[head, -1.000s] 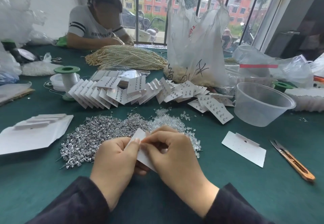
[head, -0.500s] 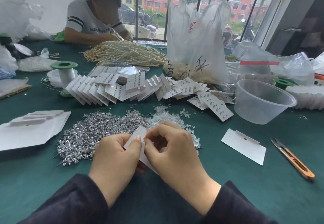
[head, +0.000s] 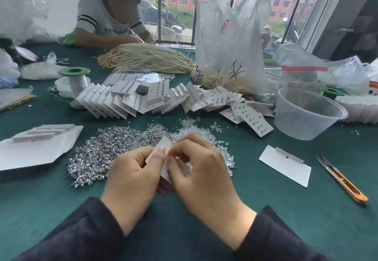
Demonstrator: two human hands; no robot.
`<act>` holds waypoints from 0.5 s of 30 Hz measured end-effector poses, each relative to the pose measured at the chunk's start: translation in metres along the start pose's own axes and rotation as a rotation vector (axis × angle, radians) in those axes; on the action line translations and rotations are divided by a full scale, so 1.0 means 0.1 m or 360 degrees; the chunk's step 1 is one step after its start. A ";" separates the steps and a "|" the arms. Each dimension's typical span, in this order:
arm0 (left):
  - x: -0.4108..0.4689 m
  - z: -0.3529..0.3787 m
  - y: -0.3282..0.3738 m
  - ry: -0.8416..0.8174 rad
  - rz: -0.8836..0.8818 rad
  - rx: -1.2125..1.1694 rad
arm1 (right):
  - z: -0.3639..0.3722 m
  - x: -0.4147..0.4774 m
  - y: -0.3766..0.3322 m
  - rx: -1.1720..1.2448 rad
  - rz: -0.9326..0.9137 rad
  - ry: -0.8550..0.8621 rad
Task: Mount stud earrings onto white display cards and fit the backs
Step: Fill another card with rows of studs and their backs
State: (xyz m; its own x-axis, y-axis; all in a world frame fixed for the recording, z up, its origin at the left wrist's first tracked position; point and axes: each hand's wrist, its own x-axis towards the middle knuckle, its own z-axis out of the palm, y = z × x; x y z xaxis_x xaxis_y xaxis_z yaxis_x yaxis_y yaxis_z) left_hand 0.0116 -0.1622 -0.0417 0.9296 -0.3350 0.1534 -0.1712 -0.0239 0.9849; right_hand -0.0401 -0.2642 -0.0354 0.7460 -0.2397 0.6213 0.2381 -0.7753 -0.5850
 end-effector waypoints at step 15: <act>0.49 -0.59 0.07 0.0090 0.0544 0.1837 | -0.25 0.15 0.03 0.0361 0.0187 0.0364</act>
State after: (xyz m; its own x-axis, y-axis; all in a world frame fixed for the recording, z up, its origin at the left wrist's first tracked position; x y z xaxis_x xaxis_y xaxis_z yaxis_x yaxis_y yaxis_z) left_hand 0.0755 -0.1235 -0.0227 0.7875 -0.4472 0.4241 -0.5753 -0.7802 0.2455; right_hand -0.0437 -0.2845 -0.0153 0.6240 -0.4644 0.6285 0.3101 -0.5910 -0.7447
